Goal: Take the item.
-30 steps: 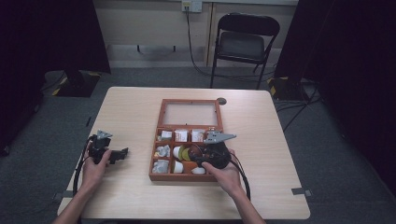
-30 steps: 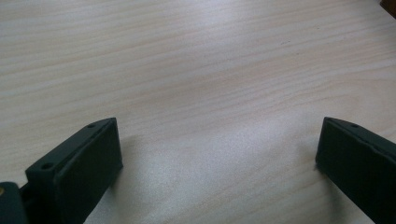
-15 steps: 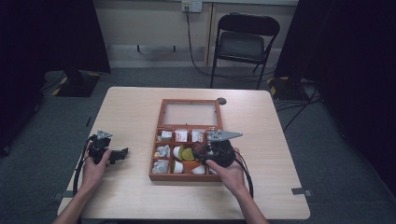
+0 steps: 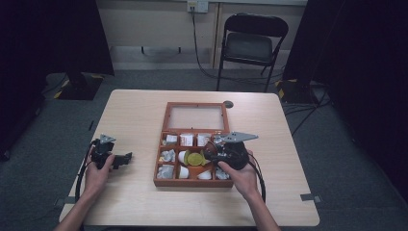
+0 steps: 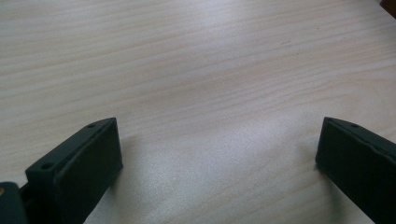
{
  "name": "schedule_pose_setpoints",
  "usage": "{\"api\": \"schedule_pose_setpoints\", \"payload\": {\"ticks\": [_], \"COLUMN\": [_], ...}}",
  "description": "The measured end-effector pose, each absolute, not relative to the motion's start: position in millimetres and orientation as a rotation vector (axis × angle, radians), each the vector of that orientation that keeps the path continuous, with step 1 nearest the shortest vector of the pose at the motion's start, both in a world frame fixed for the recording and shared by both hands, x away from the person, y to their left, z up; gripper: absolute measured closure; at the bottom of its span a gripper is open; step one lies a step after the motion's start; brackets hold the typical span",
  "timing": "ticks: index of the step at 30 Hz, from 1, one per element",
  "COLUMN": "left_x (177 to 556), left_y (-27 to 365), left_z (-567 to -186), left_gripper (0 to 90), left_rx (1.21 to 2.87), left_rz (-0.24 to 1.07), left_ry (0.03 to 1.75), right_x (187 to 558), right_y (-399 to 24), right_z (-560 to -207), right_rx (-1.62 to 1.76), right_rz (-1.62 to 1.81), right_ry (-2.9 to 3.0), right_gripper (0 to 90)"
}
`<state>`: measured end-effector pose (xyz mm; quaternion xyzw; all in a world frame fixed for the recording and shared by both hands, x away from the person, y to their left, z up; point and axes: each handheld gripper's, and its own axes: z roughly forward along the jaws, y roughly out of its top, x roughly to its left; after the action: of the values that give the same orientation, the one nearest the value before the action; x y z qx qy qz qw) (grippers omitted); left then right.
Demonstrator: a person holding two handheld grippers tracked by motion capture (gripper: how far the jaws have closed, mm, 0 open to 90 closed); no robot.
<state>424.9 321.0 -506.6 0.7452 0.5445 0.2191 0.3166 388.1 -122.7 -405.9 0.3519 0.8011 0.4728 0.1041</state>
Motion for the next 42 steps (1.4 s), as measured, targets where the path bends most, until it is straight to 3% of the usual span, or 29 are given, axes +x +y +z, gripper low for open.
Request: {"api": "schedule_pose_setpoints", "payload": {"ticks": [42], "left_x": [425], "left_y": [321], "left_z": [-507], "left_gripper": [0.0], "left_rx": [1.962], "left_rz": [0.577], "left_ry": [1.433], "right_x": [392], "right_y": [-168], "right_z": [-387], "right_rx": [1.127], "right_rz": [1.437], "right_ry": [2.219], "right_gripper": [54.5]}}
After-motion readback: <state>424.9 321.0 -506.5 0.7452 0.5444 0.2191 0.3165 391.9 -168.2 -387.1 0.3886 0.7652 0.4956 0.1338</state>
